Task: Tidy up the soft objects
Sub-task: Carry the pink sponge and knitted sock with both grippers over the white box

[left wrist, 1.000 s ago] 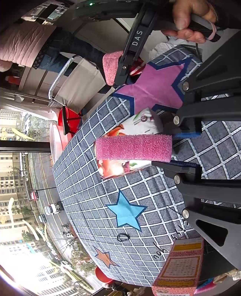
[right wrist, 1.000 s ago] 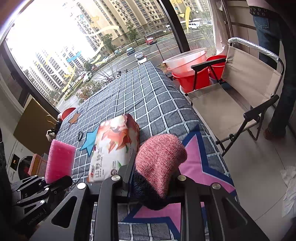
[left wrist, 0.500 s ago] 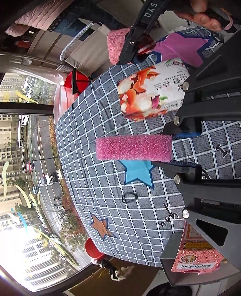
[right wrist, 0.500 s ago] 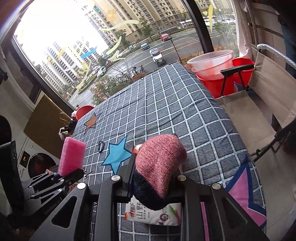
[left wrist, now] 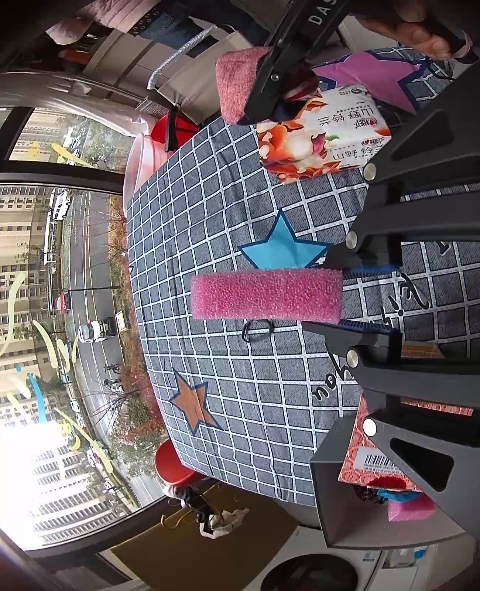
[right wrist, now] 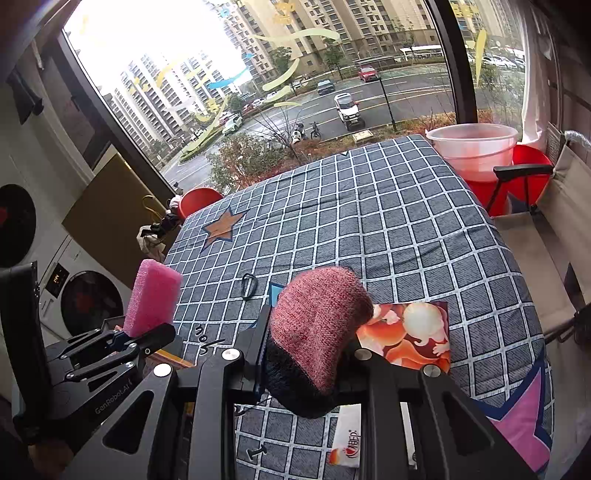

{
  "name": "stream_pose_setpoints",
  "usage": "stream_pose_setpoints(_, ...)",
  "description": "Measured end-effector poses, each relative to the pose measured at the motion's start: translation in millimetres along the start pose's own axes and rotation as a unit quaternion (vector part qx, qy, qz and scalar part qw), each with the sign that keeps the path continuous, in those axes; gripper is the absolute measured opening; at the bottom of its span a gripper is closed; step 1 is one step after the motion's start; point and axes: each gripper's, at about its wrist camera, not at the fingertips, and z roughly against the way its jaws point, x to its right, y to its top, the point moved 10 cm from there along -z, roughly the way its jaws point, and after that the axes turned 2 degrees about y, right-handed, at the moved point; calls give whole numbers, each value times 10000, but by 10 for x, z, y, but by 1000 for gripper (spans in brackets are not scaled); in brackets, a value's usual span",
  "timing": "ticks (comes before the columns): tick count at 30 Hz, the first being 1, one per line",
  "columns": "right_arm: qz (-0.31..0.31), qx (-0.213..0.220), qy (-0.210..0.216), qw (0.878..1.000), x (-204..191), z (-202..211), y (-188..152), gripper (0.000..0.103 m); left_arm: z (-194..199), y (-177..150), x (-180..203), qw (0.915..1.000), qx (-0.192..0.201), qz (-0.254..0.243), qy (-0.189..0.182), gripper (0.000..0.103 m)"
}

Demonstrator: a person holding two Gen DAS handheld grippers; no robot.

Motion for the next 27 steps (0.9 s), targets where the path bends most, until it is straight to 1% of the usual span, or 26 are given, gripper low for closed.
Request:
stream_pose_setpoints(7,347,-72,114,9993,-436,-150,39,26,143,37,-520,9981,80,602,-46,21)
stream_pose_setpoints(11,540,-47,305,9981,-788,-200,50,26,320,67,-875,9943,268,1026,-98,21)
stream_pose_setpoints(14,737,-15,460,9962,-1095,-227,47,26,445,42,-1179,9909,403,1281,-36,21)
stream_pose_setpoints(17,901,-22,606,9941,-1385,-286,21,26,513,-45,-1459,9877,457,1495,54,21)
stream_pose_setpoints(20,1089,-44,724,9914,-1649,-371,-35,26,512,-177,-1703,9848,419,1679,127,21)
stream_pose_setpoints(24,1281,-50,884,9878,-1969,-429,-130,26,527,-389,-1945,9815,358,1874,169,21)
stream_pose_setpoints(27,1463,-83,1010,9840,-2207,-440,-224,26,581,-581,-2088,9806,334,1920,198,21)
